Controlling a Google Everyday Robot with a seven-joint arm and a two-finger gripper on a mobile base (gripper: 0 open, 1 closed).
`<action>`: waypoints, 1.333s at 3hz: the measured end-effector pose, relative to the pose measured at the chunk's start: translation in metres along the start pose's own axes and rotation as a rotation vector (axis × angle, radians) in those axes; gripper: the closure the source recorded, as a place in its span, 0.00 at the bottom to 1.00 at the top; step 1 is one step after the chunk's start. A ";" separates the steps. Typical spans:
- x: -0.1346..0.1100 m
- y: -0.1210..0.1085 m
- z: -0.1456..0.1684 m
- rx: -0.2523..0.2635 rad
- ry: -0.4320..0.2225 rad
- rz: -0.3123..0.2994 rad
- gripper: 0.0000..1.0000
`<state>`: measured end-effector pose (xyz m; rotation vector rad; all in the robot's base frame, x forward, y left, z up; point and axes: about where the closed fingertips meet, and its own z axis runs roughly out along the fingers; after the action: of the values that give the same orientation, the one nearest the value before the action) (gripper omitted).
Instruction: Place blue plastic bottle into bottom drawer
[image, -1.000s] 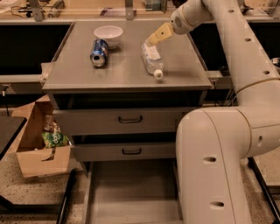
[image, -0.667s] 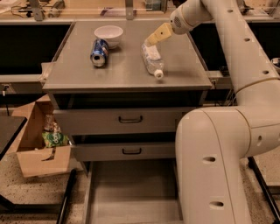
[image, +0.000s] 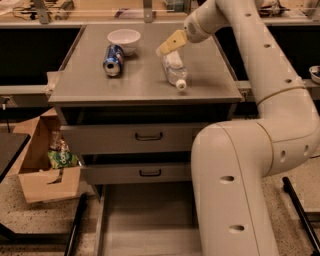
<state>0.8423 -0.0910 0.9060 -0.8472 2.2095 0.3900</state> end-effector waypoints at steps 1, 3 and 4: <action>0.000 0.008 0.012 -0.006 0.029 0.008 0.00; 0.022 0.016 0.044 -0.027 0.117 0.044 0.03; 0.027 0.018 0.052 -0.033 0.140 0.049 0.25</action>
Offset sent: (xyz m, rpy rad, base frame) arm 0.0068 0.0206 -0.0206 -0.0305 0.0879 -0.0086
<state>0.8432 -0.0638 0.8508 -0.8623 2.3620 0.4023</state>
